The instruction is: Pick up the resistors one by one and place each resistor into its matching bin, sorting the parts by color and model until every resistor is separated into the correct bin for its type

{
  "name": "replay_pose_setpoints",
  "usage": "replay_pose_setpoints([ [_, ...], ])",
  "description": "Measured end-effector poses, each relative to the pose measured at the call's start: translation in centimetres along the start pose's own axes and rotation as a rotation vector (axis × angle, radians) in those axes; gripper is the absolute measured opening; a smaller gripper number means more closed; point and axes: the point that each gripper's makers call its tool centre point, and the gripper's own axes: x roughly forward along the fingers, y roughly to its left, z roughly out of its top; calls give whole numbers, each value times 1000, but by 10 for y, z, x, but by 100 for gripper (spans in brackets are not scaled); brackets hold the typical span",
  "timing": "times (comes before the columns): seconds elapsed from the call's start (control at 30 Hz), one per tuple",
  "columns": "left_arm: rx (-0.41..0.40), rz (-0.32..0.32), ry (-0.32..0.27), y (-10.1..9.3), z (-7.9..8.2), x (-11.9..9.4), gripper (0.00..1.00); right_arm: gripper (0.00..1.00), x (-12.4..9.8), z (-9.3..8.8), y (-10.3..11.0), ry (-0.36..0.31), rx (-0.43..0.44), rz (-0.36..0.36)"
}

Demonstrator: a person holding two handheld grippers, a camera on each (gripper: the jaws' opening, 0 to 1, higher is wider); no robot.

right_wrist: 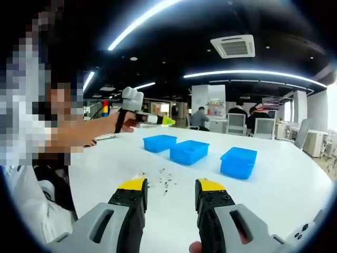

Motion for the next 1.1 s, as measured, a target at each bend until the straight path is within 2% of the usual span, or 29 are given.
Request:
replay_pose_setpoints([
  [0.07,-14,-8,-16,-1,3,-10,41,38,0,0,1,1,-1,3],
  [0.17,-44,-43,-48,-11,8,-37,41,38,0,1,2,0,-3,3],
  [0.23,-30,-56,-62,-17,7,-61,41,38,0,2,1,-1,-3,1],
  [0.33,-51,-92,-102,-26,10,-92,41,38,0,2,-1,0,-1,-4],
  [0.47,-73,-80,-146,-26,7,-133,41,38,2,1,1,3,-3,2],
  [0.57,-80,-66,-161,-24,2,-154,41,38,3,2,2,4,-6,5],
  [0.67,-36,-20,-172,-20,-9,-174,41,38,3,2,2,5,-7,2],
  [0.8,-33,25,-174,-16,-27,-195,40,38,3,3,-1,6,-8,-5],
  [0.9,-78,51,-174,-9,-35,-205,39,38,2,3,-1,6,-12,-8],
  [1.1,-88,72,-130,-5,-55,-209,38,38,3,3,-2,6,-10,-9],
])
